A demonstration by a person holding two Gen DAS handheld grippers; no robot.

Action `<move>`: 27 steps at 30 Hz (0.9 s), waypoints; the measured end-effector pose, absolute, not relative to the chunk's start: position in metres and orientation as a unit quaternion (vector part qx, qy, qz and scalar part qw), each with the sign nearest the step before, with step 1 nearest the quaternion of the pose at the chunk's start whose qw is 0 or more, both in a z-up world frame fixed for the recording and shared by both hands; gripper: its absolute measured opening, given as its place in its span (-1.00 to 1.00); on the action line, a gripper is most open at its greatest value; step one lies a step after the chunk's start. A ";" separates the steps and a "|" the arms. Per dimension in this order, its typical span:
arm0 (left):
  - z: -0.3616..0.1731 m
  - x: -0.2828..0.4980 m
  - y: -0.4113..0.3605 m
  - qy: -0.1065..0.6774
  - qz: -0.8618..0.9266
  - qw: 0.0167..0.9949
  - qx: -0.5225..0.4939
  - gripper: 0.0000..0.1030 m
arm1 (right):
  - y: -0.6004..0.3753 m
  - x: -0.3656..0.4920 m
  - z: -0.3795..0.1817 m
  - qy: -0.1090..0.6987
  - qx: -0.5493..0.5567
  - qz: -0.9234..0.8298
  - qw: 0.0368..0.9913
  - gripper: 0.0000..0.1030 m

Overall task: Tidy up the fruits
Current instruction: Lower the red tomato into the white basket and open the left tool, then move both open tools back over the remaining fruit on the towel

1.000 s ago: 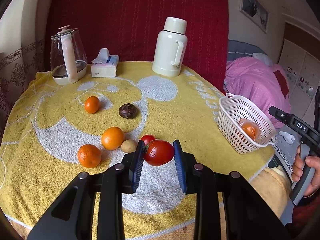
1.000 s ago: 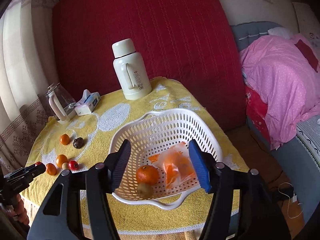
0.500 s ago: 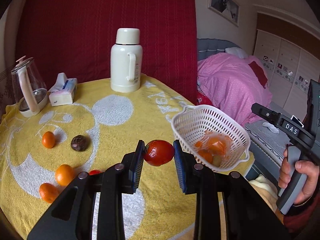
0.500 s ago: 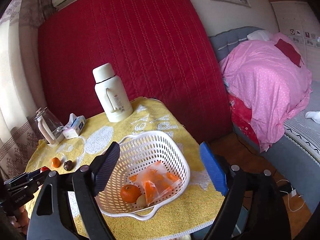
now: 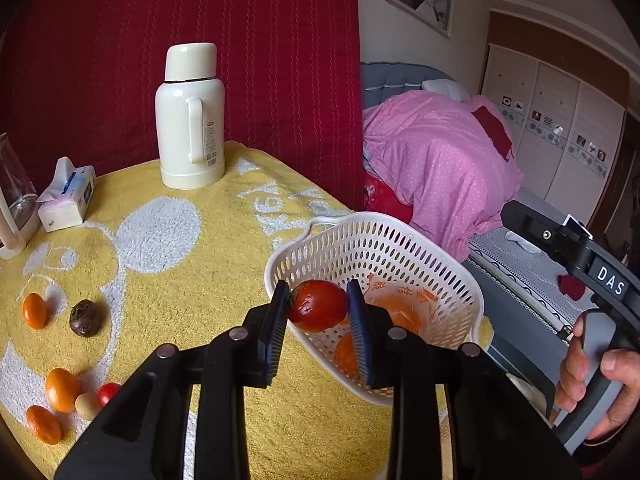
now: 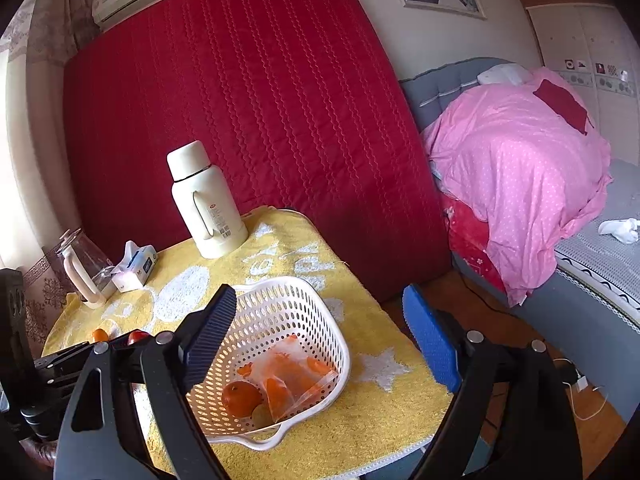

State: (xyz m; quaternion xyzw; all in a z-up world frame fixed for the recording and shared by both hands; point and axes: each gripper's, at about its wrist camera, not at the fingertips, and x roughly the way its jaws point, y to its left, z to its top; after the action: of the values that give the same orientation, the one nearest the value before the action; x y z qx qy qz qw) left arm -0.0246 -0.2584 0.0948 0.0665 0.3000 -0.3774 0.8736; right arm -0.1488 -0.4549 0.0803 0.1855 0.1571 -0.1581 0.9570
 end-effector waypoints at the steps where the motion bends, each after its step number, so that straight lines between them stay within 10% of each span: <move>1: 0.093 -0.023 -0.261 0.301 -0.379 0.873 0.067 -0.42 | -0.456 -0.149 0.080 0.157 0.187 -0.159 0.957 0.70; 7: 0.082 -0.018 -0.274 0.315 -0.387 0.864 0.071 -0.34 | -0.457 -0.149 0.078 0.158 0.186 -0.160 0.956 0.71; 12: 0.081 -0.016 -0.269 0.295 -0.360 0.882 0.067 0.78 | -0.457 -0.146 0.076 0.162 0.185 -0.160 0.956 0.81; 27: 0.097 -0.005 -0.236 0.256 -0.265 0.927 0.060 0.90 | -0.448 -0.148 0.076 0.138 0.172 -0.167 0.961 0.92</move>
State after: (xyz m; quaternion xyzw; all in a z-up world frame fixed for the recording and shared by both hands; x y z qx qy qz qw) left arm -0.0052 -0.2359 0.0968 0.0599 0.2564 -0.2654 0.9275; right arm -0.1483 -0.4479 0.0761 0.1718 0.1378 -0.1672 0.9610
